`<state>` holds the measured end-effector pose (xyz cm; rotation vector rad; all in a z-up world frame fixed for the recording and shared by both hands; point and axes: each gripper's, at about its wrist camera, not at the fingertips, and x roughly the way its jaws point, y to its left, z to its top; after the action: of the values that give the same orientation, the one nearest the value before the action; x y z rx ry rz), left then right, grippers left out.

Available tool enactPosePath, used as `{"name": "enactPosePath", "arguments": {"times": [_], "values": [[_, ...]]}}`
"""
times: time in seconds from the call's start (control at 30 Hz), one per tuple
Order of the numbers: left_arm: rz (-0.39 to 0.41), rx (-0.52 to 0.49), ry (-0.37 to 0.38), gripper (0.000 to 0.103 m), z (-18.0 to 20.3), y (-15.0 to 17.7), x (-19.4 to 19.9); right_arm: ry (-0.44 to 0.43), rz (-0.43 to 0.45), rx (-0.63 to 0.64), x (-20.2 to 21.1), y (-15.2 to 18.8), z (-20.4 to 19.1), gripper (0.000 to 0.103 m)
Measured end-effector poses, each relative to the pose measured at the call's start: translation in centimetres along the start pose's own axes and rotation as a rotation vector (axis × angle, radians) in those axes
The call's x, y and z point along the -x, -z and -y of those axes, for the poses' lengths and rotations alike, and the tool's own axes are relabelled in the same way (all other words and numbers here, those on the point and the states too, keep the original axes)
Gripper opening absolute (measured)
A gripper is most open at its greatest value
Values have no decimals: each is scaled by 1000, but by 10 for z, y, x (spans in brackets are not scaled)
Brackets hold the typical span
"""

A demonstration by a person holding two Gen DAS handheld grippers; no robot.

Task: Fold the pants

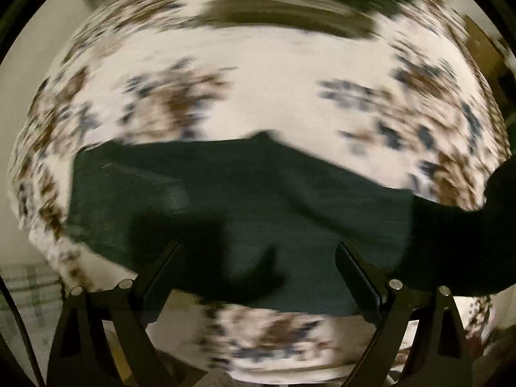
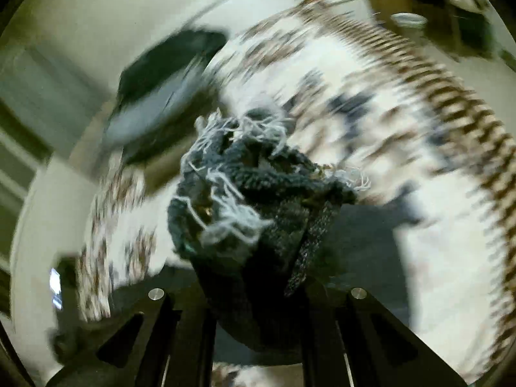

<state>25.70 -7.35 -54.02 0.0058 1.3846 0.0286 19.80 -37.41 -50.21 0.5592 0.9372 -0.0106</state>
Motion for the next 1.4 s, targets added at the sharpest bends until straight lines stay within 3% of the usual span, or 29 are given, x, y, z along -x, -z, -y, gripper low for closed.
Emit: {"name": "enactPosePath", "arguments": {"times": [0.2,0.27,0.3,0.33,0.37,0.4,0.47,0.57,0.63,0.7,0.73,0.8,0.83,0.9,0.97,1.03,1.13,1.17,1.2,1.23,1.27,1.3,1.4], "values": [[-36,125,-65,95,-105,11,-27,38,-201,240,-114,90,-97,10],[-44,150,-75,95,-123,14,-35,119,-261,352,-141,124,-122,13],[-49,169,-75,95,-134,16,-39,152,-274,382,-149,135,-131,17],[-52,177,-74,95,-141,17,-39,191,-295,423,-158,141,-142,26],[-54,195,-69,95,-150,19,-40,199,-317,445,-162,143,-150,39],[-57,208,-65,95,-156,21,-41,186,-338,459,-163,144,-156,45],[-61,228,-57,95,-165,23,-42,89,-373,469,-155,142,-172,67],[-62,262,-39,95,-180,28,-42,-19,-361,356,-131,125,-171,73],[-67,297,-22,95,-190,31,-46,-21,-341,232,-121,111,-157,73],[-76,356,15,95,-203,34,-56,39,-367,188,-128,110,-148,73],[-86,399,55,95,-211,36,-62,105,-430,193,-146,115,-144,73],[-114,592,234,95,-239,48,-86,180,-553,202,-179,125,-138,74],[-114,693,288,95,-252,56,-97,190,-598,179,-193,133,-134,74],[-74,877,387,95,-277,74,-116,202,-593,170,-197,133,-136,74],[-1,1015,428,95,-296,87,-128,172,-579,156,-192,126,-143,73],[56,1083,487,95,-304,88,-139,177,-547,173,-185,119,-149,73],[131,1089,528,95,-306,80,-145,172,-546,164,-187,115,-146,73],[159,1076,522,90,-306,75,-143,174,-554,158,-188,117,-143,73],[189,1057,513,76,-305,70,-140,177,-563,152,-190,115,-144,73],[204,1027,494,70,-303,65,-135,179,-568,144,-192,116,-143,73],[213,1007,482,50,-301,64,-133,176,-566,140,-184,112,-144,73],[223,966,458,37,-298,62,-126,173,-562,141,-180,112,-142,73],[278,854,406,28,-297,62,-96,176,-539,152,-174,111,-141,73]]}}
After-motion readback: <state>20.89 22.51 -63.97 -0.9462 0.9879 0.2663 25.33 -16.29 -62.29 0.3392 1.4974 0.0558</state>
